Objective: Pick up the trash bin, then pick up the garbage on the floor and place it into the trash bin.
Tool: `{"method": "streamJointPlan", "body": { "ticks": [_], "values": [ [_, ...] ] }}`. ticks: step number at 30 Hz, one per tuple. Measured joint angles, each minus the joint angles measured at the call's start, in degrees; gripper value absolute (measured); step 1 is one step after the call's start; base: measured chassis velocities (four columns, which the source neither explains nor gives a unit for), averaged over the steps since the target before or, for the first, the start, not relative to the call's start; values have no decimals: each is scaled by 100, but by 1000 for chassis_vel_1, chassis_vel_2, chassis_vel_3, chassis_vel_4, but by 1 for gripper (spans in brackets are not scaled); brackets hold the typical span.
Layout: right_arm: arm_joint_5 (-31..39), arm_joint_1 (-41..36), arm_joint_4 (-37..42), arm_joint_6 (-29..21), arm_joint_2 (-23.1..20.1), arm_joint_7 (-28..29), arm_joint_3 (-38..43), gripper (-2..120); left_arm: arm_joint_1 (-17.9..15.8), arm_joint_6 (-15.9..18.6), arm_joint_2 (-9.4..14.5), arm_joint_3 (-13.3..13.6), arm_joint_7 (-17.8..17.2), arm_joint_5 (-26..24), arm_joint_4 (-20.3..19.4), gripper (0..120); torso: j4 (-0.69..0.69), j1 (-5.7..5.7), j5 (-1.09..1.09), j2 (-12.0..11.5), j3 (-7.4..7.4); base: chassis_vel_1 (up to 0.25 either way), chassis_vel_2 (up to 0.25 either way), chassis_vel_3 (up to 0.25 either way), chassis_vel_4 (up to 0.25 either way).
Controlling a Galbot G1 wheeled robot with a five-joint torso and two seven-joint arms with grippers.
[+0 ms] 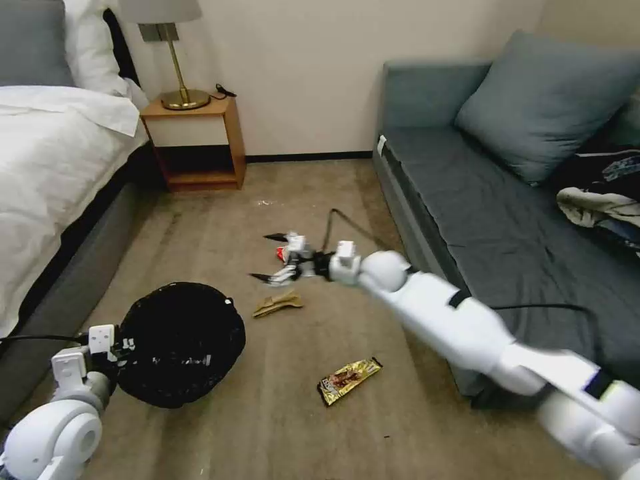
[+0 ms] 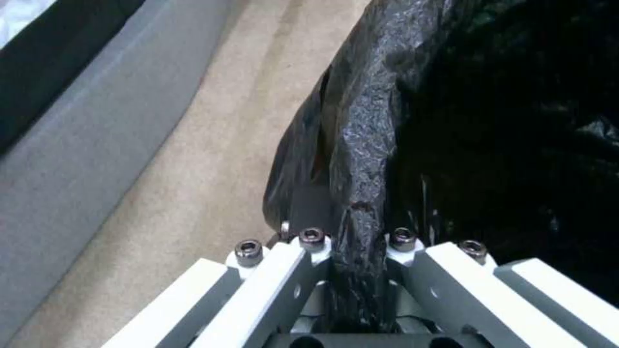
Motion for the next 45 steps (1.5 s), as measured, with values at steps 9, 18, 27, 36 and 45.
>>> {"method": "streamJointPlan", "body": {
  "ticks": [9, 18, 27, 36, 45],
  "values": [
    [-3483, -1039, -391, 853, -162, -1093, 739, 100, -83, 1, 19, -4, 6, -29, 38, 3, 0, 0, 0, 0, 0, 0, 0, 0, 0],
    [-4833, -1352, -514, 1188, 232, -1708, 1025, 100, -92, 19, 7, -2, 6, -32, 66, 3, 2, 0, -2, 0, 1, 0, 0, 0, 0],
    [-5113, -1400, -605, 1287, 475, -1921, 848, 100, -62, 30, 10, -10, -10, -3, 80, 3, 2, 0, -2, 0, 0, 0, 0, 0, 0],
    [-5807, -1413, -1370, 1564, 979, -1789, 1037, 100, -37, 31, -41, -5, -11, 22, 81, 3, 1, 0, -3, 0, 0, 0, 0, 0, 0],
    [-6696, -1422, -1824, 1950, 1327, -1560, 1351, 100, -96, -5, -134, 56, -10, 86, 152, 3, 1, 0, -3, 0, 0, 0, 0, 0, 0]
  ]
}}
